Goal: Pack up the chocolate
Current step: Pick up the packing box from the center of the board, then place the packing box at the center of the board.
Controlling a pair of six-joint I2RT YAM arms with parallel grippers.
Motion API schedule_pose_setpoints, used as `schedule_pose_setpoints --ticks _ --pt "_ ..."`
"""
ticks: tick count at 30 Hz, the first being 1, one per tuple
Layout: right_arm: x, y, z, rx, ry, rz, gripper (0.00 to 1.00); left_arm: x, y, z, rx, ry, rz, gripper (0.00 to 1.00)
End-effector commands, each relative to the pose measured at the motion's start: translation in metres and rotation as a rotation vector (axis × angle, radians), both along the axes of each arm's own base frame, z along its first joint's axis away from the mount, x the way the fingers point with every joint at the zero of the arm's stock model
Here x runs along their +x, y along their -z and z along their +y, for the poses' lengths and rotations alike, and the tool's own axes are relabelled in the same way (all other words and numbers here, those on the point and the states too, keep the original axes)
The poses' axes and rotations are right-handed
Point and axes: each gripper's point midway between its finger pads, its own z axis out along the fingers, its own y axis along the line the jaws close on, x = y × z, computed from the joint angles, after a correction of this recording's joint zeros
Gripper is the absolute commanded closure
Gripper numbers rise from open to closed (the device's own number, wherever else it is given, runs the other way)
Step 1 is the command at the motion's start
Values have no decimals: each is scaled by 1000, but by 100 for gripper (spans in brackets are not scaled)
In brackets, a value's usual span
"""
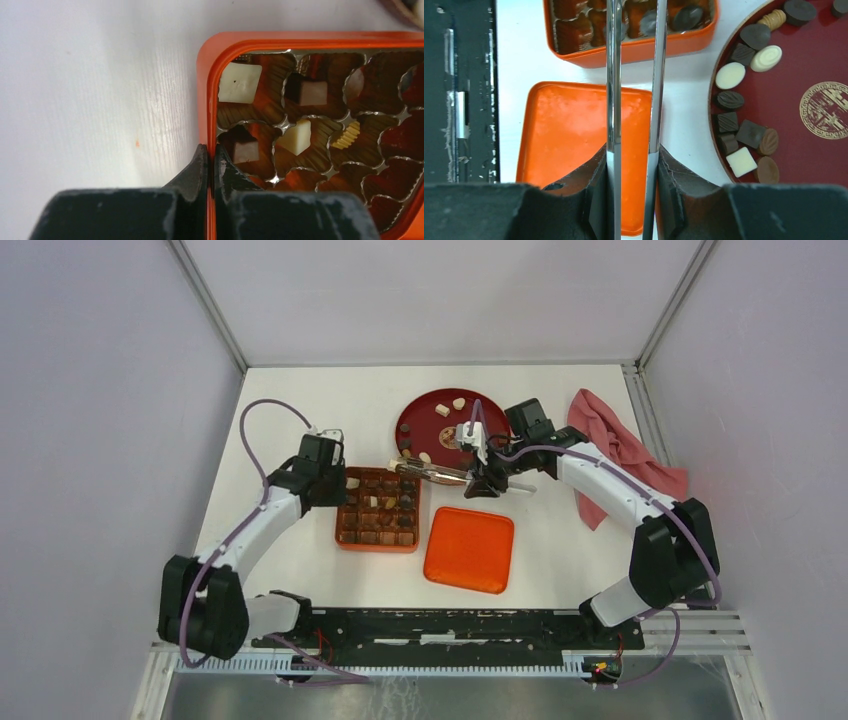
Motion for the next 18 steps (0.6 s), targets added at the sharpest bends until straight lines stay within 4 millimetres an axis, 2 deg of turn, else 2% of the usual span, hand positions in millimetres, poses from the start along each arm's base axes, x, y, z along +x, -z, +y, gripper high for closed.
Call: schedule_pose_setpoints --ticks 1,5,7,11,18 --pt "-15 -43 12 121 -88 -44 100 24 -71 1 -33 -16 -323 98" --pt "-18 -54 12 143 -97 -68 100 22 -96 1 -55 -8 -449 98" --pt "-22 -60 13 160 -106 -73 100 21 -99 0 -61 0 -465 98" --pt "-27 -64 15 175 -123 -85 100 21 -87 -8 -76 34 -405 98" --pt "-31 -43 26 102 -138 -108 100 19 -65 -20 -101 75 -294 98"
